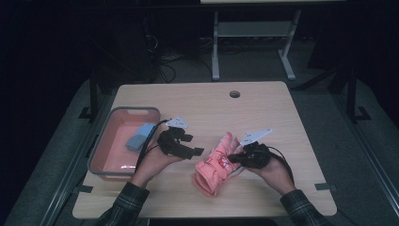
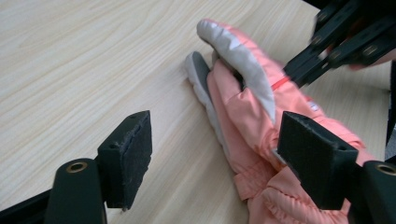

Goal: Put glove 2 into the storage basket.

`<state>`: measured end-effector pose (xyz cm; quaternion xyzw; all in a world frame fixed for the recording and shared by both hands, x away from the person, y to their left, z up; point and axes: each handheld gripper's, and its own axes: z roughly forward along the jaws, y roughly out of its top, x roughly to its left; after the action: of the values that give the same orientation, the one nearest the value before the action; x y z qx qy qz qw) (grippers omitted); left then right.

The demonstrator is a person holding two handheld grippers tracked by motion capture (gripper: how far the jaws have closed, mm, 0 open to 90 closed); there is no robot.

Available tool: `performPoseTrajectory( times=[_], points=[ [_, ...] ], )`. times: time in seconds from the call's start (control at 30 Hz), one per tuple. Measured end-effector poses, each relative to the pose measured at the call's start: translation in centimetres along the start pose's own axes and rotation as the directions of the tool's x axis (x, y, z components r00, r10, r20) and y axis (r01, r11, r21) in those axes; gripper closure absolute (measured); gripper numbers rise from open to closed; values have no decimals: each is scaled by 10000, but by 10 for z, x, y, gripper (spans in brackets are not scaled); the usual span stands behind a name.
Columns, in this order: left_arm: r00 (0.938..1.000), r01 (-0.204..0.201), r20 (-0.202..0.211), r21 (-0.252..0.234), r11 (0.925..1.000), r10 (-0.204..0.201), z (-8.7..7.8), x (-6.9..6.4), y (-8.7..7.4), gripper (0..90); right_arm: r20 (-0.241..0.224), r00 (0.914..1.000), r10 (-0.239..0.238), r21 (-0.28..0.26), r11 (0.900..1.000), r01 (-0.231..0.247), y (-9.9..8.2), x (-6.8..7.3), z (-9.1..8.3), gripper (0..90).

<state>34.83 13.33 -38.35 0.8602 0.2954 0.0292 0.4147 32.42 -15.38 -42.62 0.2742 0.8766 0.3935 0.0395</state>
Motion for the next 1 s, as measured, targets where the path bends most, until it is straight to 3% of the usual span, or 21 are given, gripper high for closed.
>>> performPoseTrajectory(
  times=[0.2,0.3,0.6,0.8,1.0],
  points=[
    [9996,-252,145,128,9996,250,6,-10,5,219,-179,9997,189,382,9991,-182,-4,-3,12,900],
    [9993,-338,187,104,9994,336,12,-15,8,214,-33,10000,76,574,9983,-74,-5,-1,16,900],
    [9969,-678,451,836,9942,642,47,-22,14,180,345,9993,-141,807,9967,113,-5,6,22,900],
    [9958,-470,836,1144,9923,375,69,-20,12,163,355,9992,-160,825,9965,130,-6,6,23,900],
    [9941,-63,1074,1783,9839,-131,89,-18,0,158,483,9986,-234,876,9960,191,-6,9,24,900]
  ],
)
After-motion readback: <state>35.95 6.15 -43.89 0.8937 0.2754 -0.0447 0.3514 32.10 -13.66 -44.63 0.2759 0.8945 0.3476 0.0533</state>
